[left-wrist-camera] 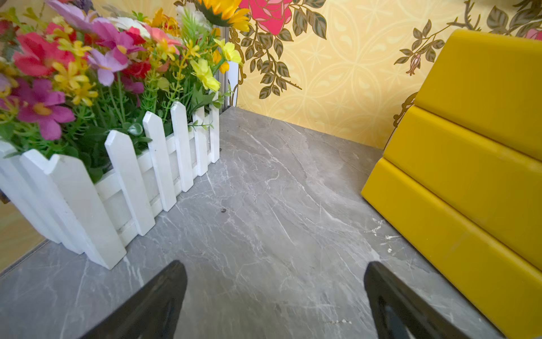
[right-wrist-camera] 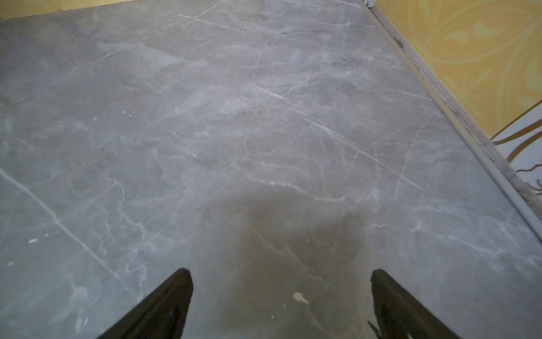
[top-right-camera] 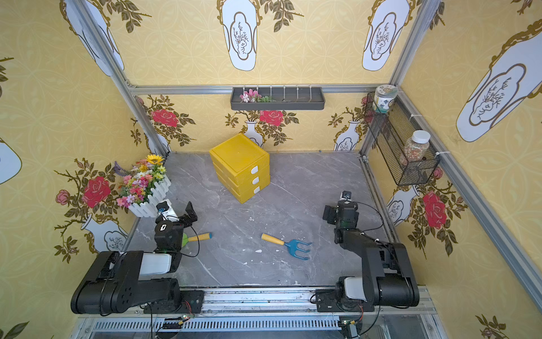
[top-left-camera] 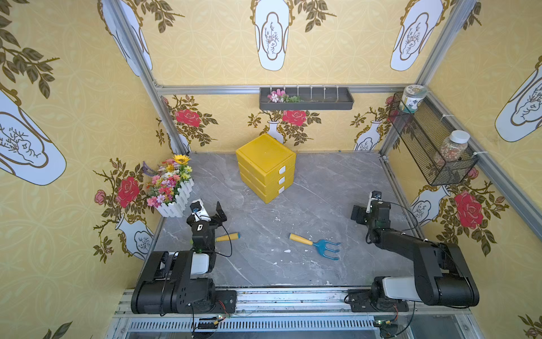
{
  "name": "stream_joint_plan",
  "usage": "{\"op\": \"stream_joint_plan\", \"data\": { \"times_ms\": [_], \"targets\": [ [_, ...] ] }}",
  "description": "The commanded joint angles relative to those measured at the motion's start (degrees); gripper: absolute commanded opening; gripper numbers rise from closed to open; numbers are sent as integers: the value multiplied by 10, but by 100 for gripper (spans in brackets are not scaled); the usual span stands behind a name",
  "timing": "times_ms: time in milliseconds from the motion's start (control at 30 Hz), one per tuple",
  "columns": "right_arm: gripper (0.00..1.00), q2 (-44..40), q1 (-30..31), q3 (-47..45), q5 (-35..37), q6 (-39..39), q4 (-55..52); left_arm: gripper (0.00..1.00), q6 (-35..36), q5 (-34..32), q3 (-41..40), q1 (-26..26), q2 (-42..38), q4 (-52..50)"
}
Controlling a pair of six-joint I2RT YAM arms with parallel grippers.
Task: Place the transparent tape into the drawer according to color
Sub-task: Reset both arms
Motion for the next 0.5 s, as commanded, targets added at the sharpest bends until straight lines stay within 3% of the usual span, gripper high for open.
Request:
{"op": "stream_joint_plan", "data": {
  "times_ms": [0, 233, 467],
  "targets": [
    [97, 2, 0, -24, -36, -20, 144, 100, -1, 3, 1, 1, 1, 19],
    [97, 51, 28, -46, -36, -51, 237, 100, -1, 3, 0, 1, 0, 18],
    [97, 44, 30, -44, -32, -53, 219, 100, -1, 3, 0, 1, -2, 18]
  ]
}}
